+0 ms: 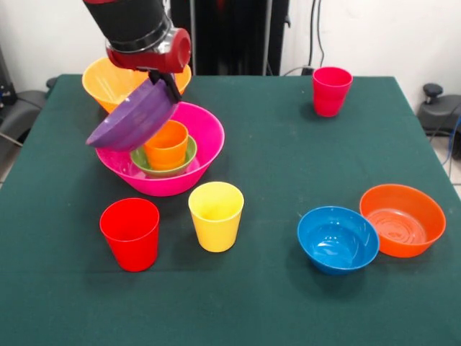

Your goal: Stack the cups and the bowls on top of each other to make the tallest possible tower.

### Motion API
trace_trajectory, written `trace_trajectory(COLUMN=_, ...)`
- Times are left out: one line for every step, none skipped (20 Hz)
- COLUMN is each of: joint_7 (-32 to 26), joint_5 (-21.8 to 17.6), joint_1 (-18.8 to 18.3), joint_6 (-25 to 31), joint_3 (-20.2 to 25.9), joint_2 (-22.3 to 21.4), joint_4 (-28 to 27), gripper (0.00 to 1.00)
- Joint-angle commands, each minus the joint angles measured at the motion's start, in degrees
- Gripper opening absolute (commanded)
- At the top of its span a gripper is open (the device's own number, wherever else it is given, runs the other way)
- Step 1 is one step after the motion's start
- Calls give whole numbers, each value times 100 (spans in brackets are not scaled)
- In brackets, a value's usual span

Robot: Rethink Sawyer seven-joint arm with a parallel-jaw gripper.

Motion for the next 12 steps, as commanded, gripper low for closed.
trace_trajectory(joint_7=-1085, joint_5=-424, joint_1=269, joint_6=-532, joint_3=267, joint_2=94, joint_4=-161, gripper=0)
trace_trajectory(joint_7=-1038, joint_5=-424, joint_1=275, joint_6=-557, joint_3=270, joint_2=59, joint_4=-122, gripper=0)
trace_trajectory(joint_7=-997, joint_5=-426, joint_1=284, joint_6=-572, joint_3=267, joint_2=33, joint_4=-103, gripper=0)
trace_trajectory(joint_7=-979, joint_5=-415, joint_1=289, joint_6=-574, joint_3=277, joint_2=23, joint_4=-87, gripper=0)
trace_trajectory(joint_7=-972, joint_5=-409, joint_1=295, joint_6=-559, joint_3=278, joint_2=27, joint_4=-94, gripper=0)
trace_trajectory(joint_7=-967, joint_5=-418, joint_1=305, joint_6=-565, joint_3=281, joint_2=45, joint_4=-102, gripper=0)
trace_trajectory(joint_7=-961, joint_5=-426, joint_1=314, joint_6=-570, joint_3=284, joint_2=62, joint_4=-110, gripper=0)
trace_trajectory(joint_7=-946, joint_5=-461, joint_1=327, joint_6=-609, joint_3=280, joint_2=51, joint_4=-95, gripper=0)
trace_trajectory(joint_7=-919, joint_5=-497, joint_1=341, joint_6=-649, joint_3=268, joint_2=35, joint_4=-79, gripper=0)
trace_trajectory(joint_7=-889, joint_5=-517, joint_1=353, joint_6=-696, joint_3=262, joint_2=32, joint_4=-77, gripper=0)
trace_trajectory(joint_7=-909, joint_5=-525, joint_1=358, joint_6=-699, joint_3=270, joint_2=40, joint_4=-84, gripper=0)
trace_trajectory(joint_7=-909, joint_5=-536, joint_1=369, joint_6=-702, joint_3=262, joint_2=41, joint_4=-90, gripper=0)
